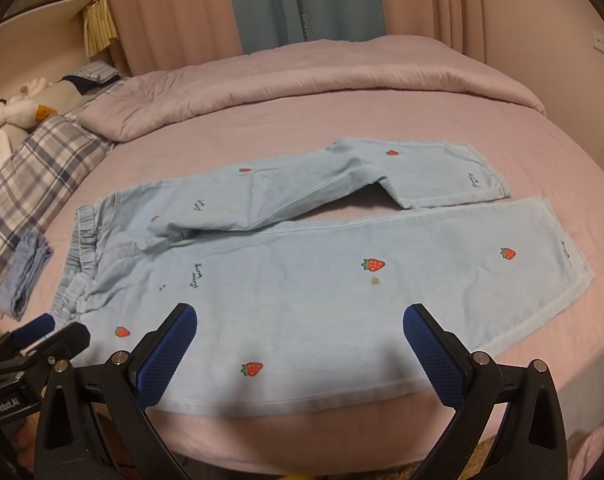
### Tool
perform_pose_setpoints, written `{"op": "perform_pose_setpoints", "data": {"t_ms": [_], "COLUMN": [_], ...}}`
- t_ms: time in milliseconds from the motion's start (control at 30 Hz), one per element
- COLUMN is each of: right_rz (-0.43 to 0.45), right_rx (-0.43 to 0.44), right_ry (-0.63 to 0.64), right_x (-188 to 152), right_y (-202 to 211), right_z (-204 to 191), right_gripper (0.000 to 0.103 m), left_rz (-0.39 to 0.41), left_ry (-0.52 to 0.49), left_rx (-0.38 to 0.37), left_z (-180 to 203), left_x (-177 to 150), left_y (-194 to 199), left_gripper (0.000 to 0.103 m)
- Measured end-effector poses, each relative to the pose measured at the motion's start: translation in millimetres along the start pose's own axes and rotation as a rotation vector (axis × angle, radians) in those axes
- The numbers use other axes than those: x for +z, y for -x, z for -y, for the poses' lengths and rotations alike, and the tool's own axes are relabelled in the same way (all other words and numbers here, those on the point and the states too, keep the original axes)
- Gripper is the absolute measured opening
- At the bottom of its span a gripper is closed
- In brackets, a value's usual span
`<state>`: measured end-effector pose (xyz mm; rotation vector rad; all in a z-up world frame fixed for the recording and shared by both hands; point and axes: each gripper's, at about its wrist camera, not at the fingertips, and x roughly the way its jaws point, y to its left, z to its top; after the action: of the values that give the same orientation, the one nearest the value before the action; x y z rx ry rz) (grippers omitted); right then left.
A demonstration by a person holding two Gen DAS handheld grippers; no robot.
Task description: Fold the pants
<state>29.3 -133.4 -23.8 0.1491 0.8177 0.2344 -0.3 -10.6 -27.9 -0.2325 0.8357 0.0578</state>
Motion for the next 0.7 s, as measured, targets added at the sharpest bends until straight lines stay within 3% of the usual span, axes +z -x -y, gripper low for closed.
{"op": "perform_pose_setpoints", "data": {"t_ms": [300,433,600,700], "right_rz": [-0.010,-0.016,-0.022,-0.023], "right_rx": [-0.002,-0.006,-0.006,-0.004], "right_ry": [-0.018,-0.035,-0.064,-0.105], "right_x": [0.4,1.9,3.4,5.0], "right_y": [-0.2,-1.9,-4.4,-5.2], "right_z": [4.7,8.8,17.7,30.4], "right_gripper": [0.103,0.103,0.100,0.094], "left_rz": [-0.005,-0.012,-0.008,-0.013], "left_ry": [0.031,0.070,0.139,0.230], "left_rx": [-0.013,-0.007,0.005,0.025], "left_z": [-11.6,-25.1,-53.1,-81.6], "left_x": [2.7,5.7,9.5,10.4], "left_y": [-0.4,-1.5,0.1,0.9], "left_gripper": [0.094,0.087,0.078,0.073]}}
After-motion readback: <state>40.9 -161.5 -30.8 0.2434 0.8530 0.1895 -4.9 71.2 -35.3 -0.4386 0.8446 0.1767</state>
